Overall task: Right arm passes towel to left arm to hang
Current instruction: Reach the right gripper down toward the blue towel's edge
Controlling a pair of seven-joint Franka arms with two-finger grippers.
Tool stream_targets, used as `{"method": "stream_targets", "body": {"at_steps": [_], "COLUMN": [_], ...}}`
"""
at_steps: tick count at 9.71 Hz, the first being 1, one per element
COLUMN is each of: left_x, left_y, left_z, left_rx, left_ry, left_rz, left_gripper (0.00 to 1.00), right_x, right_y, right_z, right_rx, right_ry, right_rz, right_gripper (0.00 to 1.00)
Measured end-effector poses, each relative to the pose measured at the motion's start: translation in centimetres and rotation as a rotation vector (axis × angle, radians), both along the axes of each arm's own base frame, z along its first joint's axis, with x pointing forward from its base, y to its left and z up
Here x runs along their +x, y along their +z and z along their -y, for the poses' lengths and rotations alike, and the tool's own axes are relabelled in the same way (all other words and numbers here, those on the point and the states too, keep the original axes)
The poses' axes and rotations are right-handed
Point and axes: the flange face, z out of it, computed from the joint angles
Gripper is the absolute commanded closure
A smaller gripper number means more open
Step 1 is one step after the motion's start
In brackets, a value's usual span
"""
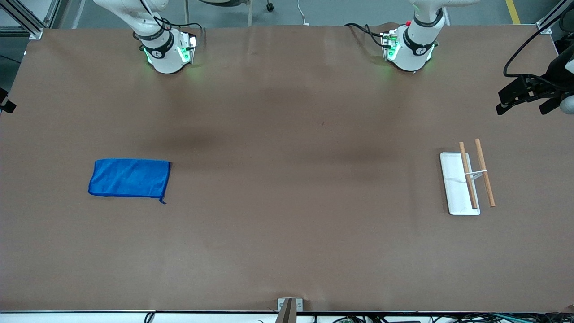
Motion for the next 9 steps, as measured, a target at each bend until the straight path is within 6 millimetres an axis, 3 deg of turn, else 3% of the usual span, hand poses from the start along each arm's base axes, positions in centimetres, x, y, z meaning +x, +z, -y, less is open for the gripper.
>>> {"method": "stream_targets", "body": {"at_steps": [6, 9], "left_x": [0.0, 0.0], "left_y": [0.0, -0.1], "left_z": [0.0, 0.0], "left_rx": [0.0, 0.0], "left_ry": [-0.001, 0.0], "left_rz": [-0.001, -0.001], "left_gripper": [0.0, 0.0], "right_x": [0.1, 1.2], "right_y": [-0.2, -1.9], "right_z": [0.0, -1.1], "right_rx": [0.0, 0.005], "right_ry": [0.002, 0.034], "right_rz": [-0.002, -0.037], "right_gripper": [0.0, 0.0]}}
